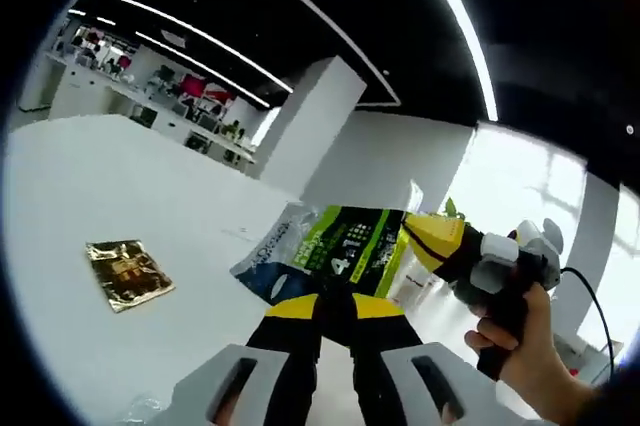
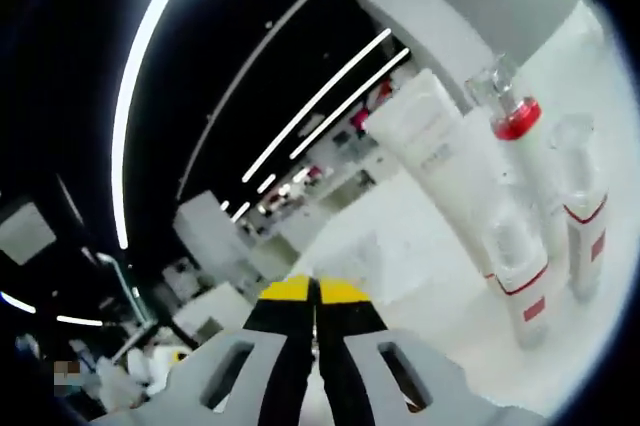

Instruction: Arrange the skincare products in the storage area until every visible bottle or jar stands upright without overlapping.

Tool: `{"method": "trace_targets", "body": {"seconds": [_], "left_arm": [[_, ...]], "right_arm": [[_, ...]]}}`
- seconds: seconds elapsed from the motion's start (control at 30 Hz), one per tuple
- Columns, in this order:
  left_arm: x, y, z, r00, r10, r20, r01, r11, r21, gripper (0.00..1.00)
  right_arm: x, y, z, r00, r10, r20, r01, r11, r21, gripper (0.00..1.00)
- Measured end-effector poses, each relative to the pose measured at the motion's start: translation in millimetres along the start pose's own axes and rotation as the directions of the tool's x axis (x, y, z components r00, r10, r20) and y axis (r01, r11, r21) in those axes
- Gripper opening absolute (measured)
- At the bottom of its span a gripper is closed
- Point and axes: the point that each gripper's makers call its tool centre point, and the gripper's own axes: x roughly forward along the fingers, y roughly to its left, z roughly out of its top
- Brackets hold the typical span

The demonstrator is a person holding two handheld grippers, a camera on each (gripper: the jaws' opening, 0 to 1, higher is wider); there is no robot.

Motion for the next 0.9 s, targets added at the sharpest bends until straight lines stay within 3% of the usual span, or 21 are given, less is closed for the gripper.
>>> {"method": "trace_targets", "body": {"seconds": [0.07, 0.13, 0.17, 0.2, 0.3, 0.5, 0.53, 0.6, 0.63, 0.67, 0.73, 0.77, 0.83, 0.9], "left_arm": [[-2, -9.4, 6.0, 0.997, -0.069, 0.033, 0.072, 0.994, -0.085, 0.11], [-4, -20.9, 6.8, 0.989, -0.135, 0.06, 0.144, 0.974, -0.175, 0.11], [-4, -22.8, 6.1, 0.987, -0.146, 0.059, 0.155, 0.969, -0.19, 0.11], [-6, -27.0, 4.2, 0.984, -0.171, 0.058, 0.18, 0.952, -0.248, 0.12], [-6, -39.5, -1.8, 0.974, -0.223, 0.043, 0.225, 0.918, -0.325, 0.17], [-13, -60.6, -11.0, 0.944, -0.329, 0.036, 0.298, 0.795, -0.528, 0.25], [-14, -63.7, -12.0, 0.933, -0.357, 0.043, 0.316, 0.757, -0.572, 0.25], [-17, -67.3, -11.5, 0.91, -0.405, 0.087, 0.354, 0.65, -0.672, 0.25], [-18, -66.7, -10.5, 0.901, -0.419, 0.114, 0.361, 0.578, -0.732, 0.26], [-18, -66.5, -10.4, 0.896, -0.425, 0.128, 0.365, 0.541, -0.758, 0.28], [-18, -69.5, -11.0, 0.881, -0.45, 0.146, 0.382, 0.495, -0.781, 0.32], [-18, -70.8, -13.0, 0.879, -0.455, 0.147, 0.383, 0.487, -0.784, 0.34], [-16, -73.3, -15.2, 0.882, -0.448, 0.144, 0.38, 0.498, -0.78, 0.37], [-15, -76.9, -16.2, 0.879, -0.454, 0.146, 0.384, 0.491, -0.782, 0.4]], "right_arm": [[-2, 5, 5.0, 1.0, 0.008, 0.012, -0.008, 1.0, -0.004, 0.0], [-4, 11, 12.6, 0.999, 0.018, 0.039, -0.018, 1.0, -0.009, 0.0], [-5, 12, 13.3, 0.999, 0.021, 0.041, -0.02, 1.0, -0.008, 0.0], [-6, 16, 16.4, 0.999, 0.024, 0.046, -0.024, 1.0, -0.012, 0.0], [-6, 22, 21.3, 0.998, 0.034, 0.056, -0.033, 0.999, -0.018, 0.0], [-5, 29, 36.1, 0.995, 0.054, 0.085, -0.053, 0.998, -0.017, 0.0], [-5, 31, 39.0, 0.995, 0.057, 0.087, -0.056, 0.998, -0.018, 0.0], [-5, 34, 45.5, 0.993, 0.065, 0.101, -0.062, 0.998, -0.027, 0.0], [-5, 36, 48.0, 0.992, 0.068, 0.105, -0.066, 0.997, -0.03, 0.0], [-5, 37, 51.2, 0.991, 0.074, 0.109, -0.071, 0.997, -0.03, 0.0], [-6, 40, 55.6, 0.99, 0.082, 0.118, -0.079, 0.996, -0.031, 0.0], [-6, 42, 58.0, 0.989, 0.086, 0.122, -0.082, 0.996, -0.032, 0.0], [-8, 46, 60.7, 0.987, 0.099, 0.127, -0.096, 0.995, -0.029, 0.0], [-11, 50, 62.3, 0.985, 0.11, 0.135, -0.107, 0.994, -0.028, 0.0]]}}
